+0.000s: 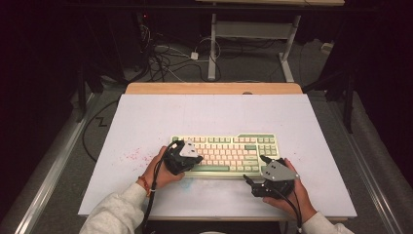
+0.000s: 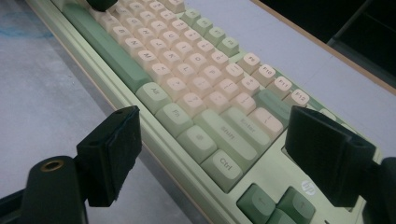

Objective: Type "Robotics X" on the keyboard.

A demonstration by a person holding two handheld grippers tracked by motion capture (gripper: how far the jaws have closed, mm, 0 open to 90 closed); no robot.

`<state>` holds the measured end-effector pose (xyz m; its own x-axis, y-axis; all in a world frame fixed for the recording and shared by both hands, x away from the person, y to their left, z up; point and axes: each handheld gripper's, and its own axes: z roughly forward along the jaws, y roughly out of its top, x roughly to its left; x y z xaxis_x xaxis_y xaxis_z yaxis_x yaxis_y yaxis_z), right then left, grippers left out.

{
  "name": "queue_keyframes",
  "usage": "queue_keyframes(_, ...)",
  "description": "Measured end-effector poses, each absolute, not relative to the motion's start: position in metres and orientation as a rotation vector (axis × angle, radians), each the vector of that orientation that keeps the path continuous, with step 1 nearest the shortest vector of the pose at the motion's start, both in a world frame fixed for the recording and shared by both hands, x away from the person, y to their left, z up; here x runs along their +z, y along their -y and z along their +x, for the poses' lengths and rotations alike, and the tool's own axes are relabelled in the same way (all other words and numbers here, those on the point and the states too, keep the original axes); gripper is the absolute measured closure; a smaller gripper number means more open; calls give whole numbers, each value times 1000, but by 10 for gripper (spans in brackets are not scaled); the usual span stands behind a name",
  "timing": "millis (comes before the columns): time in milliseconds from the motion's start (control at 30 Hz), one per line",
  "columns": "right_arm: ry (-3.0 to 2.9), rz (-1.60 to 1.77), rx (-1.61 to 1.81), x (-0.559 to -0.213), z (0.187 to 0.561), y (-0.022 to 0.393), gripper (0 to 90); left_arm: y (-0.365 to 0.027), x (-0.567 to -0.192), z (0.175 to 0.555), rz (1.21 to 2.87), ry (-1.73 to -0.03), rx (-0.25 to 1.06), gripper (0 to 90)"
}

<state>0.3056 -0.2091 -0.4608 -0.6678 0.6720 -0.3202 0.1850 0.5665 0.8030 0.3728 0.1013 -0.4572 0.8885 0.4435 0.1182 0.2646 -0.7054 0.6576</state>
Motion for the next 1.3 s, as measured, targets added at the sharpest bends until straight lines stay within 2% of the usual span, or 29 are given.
queue_keyframes(433,-2177,674,1023,-460,305,209,190,-102,-454,369,2393,-487,392,876)
queue_keyframes(800,-2174,676,1019,-459,305,210,190,-114,-445,363,2340,-478,448,777)
queue_keyframes(967,-2176,675,1020,-459,305,210,190,-117,-445,360,2330,-488,515,656)
queue_keyframes(1200,-2174,672,1022,-459,305,210,189,-122,-447,353,2298,-507,590,346)
queue_keyframes(1300,-2174,673,1022,-459,305,210,189,-127,-449,348,2280,-519,615,246)
